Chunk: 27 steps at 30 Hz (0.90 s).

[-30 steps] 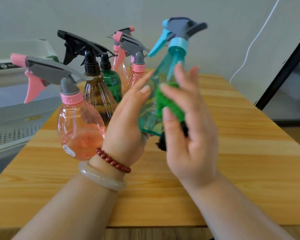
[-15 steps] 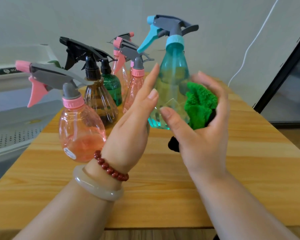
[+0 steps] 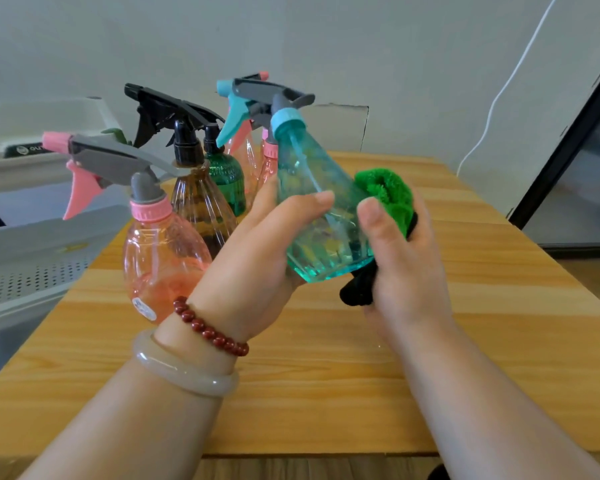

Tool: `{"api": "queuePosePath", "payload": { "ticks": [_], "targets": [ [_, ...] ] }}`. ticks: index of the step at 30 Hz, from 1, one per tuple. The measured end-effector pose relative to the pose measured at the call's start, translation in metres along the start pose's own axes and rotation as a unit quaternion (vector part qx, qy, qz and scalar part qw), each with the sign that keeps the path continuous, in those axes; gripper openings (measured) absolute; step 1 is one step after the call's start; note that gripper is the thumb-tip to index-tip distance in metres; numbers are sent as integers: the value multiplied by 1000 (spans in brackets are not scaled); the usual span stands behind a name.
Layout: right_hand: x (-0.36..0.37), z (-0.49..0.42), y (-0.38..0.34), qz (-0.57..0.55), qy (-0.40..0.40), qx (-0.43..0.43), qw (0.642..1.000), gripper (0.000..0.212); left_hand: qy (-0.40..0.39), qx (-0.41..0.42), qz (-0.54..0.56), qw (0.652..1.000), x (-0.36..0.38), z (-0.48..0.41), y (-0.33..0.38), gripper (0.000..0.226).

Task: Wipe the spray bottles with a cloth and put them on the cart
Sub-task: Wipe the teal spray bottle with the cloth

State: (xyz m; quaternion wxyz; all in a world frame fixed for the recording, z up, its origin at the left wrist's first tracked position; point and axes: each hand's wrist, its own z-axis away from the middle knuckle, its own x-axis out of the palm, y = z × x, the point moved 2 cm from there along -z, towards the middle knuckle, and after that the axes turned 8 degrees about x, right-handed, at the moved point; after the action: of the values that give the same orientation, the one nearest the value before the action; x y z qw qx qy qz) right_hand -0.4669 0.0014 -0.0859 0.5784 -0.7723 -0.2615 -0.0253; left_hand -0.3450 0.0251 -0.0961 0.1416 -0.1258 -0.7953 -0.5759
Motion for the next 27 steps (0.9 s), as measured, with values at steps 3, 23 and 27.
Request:
{"api": "queuePosePath", "payload": {
  "ticks": [3, 23, 27],
  "targets": [
    [-3, -1, 4, 33, 94, 42, 994, 21, -37, 10, 29, 999, 4, 2, 4, 54],
    [-11, 7, 3, 150, 201, -123, 960, 19, 70, 24, 89, 993, 12, -7, -1, 63],
    [-15, 11, 4, 276, 214, -204, 915, 23, 68, 21, 89, 993, 13, -9, -6, 59]
  ]
}}
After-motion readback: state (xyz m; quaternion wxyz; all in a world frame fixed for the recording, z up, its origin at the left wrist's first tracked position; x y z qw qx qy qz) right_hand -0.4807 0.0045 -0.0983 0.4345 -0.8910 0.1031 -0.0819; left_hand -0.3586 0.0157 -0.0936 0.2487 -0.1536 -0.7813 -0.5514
